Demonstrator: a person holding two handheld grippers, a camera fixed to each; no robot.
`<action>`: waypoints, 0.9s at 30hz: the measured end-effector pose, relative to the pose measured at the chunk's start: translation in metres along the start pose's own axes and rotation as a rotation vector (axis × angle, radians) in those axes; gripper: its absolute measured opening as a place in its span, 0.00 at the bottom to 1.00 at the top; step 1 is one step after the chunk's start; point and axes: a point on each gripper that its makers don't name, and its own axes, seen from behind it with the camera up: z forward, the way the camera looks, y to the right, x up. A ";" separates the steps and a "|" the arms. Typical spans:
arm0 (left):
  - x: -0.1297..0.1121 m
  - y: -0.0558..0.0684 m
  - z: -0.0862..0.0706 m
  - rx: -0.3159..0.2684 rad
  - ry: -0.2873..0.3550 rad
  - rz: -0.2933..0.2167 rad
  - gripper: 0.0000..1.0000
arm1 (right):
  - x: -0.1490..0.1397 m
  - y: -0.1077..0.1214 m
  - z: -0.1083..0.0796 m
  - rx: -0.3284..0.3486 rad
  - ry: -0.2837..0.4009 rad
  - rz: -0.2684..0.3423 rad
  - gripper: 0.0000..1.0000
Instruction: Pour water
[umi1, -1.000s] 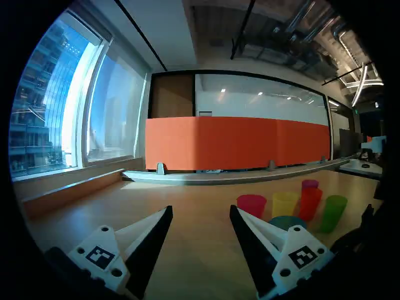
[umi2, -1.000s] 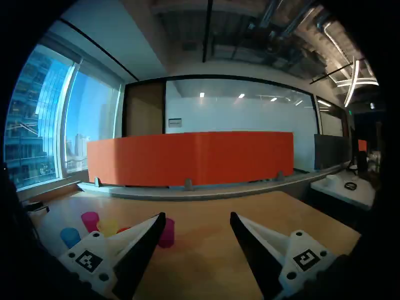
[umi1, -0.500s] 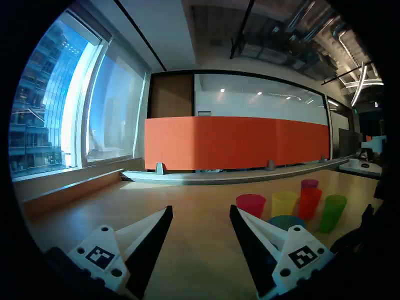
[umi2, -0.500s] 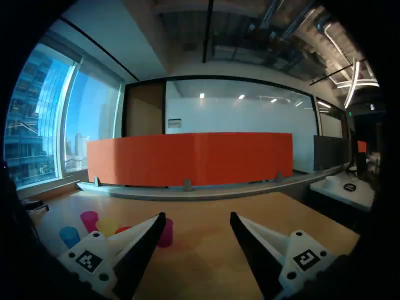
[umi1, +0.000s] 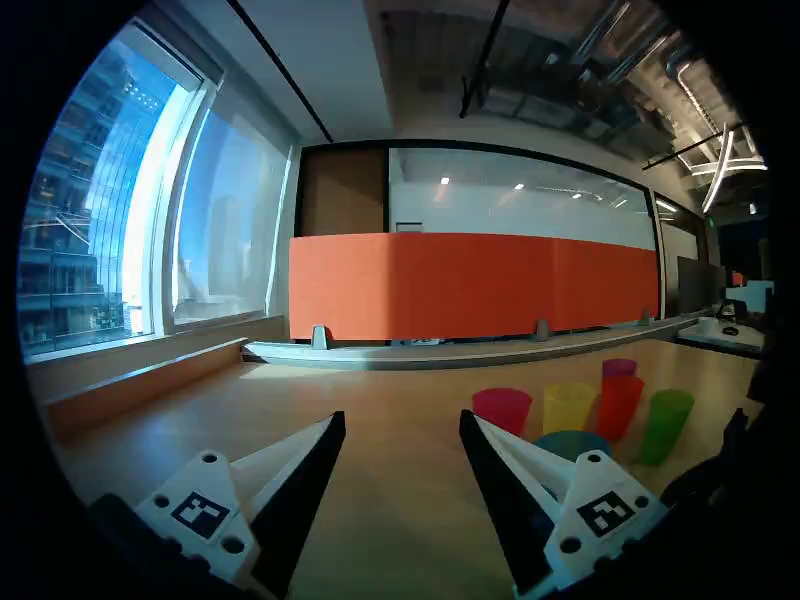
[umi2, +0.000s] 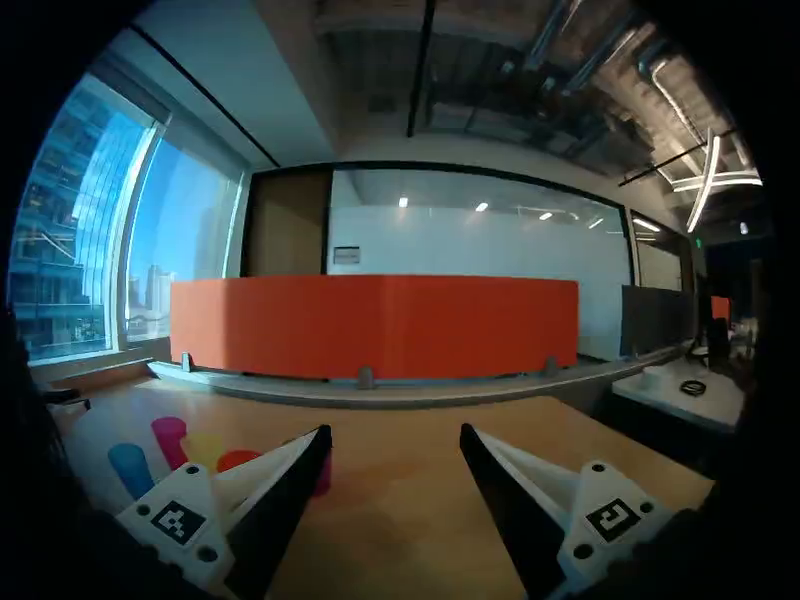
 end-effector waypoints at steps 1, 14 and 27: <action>0.000 0.000 0.000 0.000 0.000 0.000 0.84 | -0.002 0.001 0.000 -0.003 0.000 -0.006 0.99; -0.001 0.000 0.000 0.000 0.000 0.000 0.84 | -0.019 -0.001 0.001 0.020 0.020 -0.017 0.99; -0.001 0.001 0.000 0.000 0.001 0.000 0.84 | -0.043 0.010 0.007 0.004 0.027 -0.020 0.99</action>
